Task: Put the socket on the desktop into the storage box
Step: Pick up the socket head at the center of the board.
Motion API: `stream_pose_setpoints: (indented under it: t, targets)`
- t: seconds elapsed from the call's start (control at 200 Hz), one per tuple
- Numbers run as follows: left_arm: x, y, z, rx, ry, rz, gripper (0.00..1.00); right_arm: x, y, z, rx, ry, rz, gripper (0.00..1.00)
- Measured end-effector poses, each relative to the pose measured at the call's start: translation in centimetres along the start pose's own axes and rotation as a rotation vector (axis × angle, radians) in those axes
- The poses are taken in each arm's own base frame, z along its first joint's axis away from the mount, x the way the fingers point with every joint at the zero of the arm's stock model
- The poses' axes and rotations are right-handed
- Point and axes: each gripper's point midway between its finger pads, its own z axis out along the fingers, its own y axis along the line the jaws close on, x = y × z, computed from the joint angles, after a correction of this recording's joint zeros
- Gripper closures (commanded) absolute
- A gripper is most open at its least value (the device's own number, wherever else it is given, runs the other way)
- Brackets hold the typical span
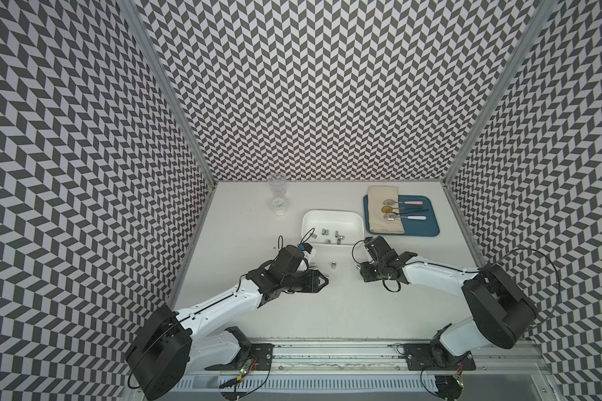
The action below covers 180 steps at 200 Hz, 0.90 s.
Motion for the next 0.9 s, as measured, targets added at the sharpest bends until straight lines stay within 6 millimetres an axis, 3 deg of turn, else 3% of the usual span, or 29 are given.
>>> stream_pose_setpoints:
  t: [0.26, 0.591, 0.901]
  targets:
    - [0.0, -0.1, -0.1, 0.001, -0.003, -0.003, 0.58, -0.1, 0.0, 0.1, 0.013, -0.006, -0.006, 0.67]
    - [-0.1, 0.0, -0.1, -0.002, -0.008, -0.007, 0.58, 0.0, 0.2, 0.0, 0.012, -0.002, -0.012, 0.68]
    - [-0.1, 0.0, -0.1, -0.003, -0.008, -0.013, 0.58, 0.3, 0.2, -2.3, 0.009, 0.001, -0.013, 0.68]
